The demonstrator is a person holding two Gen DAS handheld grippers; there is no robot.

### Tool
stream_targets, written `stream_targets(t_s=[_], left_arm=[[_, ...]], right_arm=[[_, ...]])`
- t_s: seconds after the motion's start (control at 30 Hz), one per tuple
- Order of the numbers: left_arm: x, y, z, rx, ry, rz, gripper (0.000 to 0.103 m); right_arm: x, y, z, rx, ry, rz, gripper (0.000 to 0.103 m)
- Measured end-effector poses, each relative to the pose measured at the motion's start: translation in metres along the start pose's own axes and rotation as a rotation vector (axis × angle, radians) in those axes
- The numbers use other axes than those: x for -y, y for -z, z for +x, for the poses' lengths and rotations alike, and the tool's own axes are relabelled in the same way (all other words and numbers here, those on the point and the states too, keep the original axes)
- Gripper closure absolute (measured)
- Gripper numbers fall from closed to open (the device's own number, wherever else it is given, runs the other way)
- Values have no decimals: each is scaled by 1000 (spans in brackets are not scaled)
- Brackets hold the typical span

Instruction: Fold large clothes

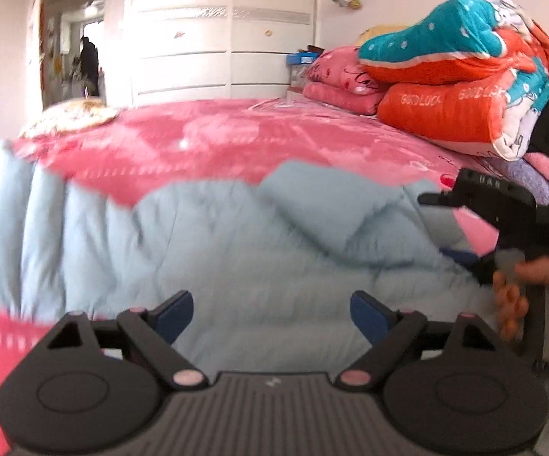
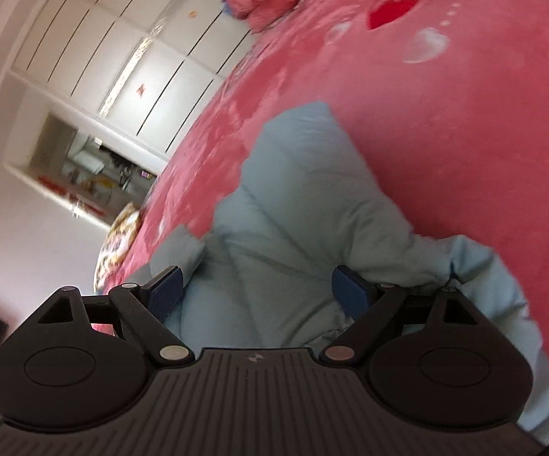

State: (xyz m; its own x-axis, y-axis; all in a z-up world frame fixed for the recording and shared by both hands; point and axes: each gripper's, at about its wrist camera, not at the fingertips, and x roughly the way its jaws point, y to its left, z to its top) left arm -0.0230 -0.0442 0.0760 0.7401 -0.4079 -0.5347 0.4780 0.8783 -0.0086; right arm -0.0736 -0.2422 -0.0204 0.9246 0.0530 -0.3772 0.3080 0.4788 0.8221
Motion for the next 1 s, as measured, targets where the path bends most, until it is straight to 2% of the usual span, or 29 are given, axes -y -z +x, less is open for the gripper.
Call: stream_targets(t_s=[0.23, 0.33, 0.47, 0.53, 0.63, 0.7, 0.83, 0.93, 1.0], left_arm=[[46, -30, 54, 4, -26, 68, 14], [61, -37, 76, 11, -90, 102, 18], [61, -47, 103, 1, -167, 82, 19], [53, -52, 110, 0, -232, 66, 19], [24, -54, 111, 3, -310, -18, 18], [3, -49, 112, -18, -353, -77, 14], [-27, -35, 106, -33, -465, -159, 14], [-53, -25, 98, -49, -488, -271, 14], [-60, -20, 91, -49, -498, -282, 15]], right_arm=[[-6, 6, 4, -2, 5, -7, 0], [-3, -2, 1, -3, 9, -9, 0], [-8, -4, 7, -10, 27, -44, 0], [-13, -4, 11, -19, 47, -77, 0], [-20, -2, 18, -31, 73, -130, 0], [-25, -1, 23, -44, 75, -164, 0], [-36, 6, 32, -64, 124, -260, 0], [-42, 9, 37, -73, 161, -332, 0], [-45, 9, 38, -74, 175, -358, 0]])
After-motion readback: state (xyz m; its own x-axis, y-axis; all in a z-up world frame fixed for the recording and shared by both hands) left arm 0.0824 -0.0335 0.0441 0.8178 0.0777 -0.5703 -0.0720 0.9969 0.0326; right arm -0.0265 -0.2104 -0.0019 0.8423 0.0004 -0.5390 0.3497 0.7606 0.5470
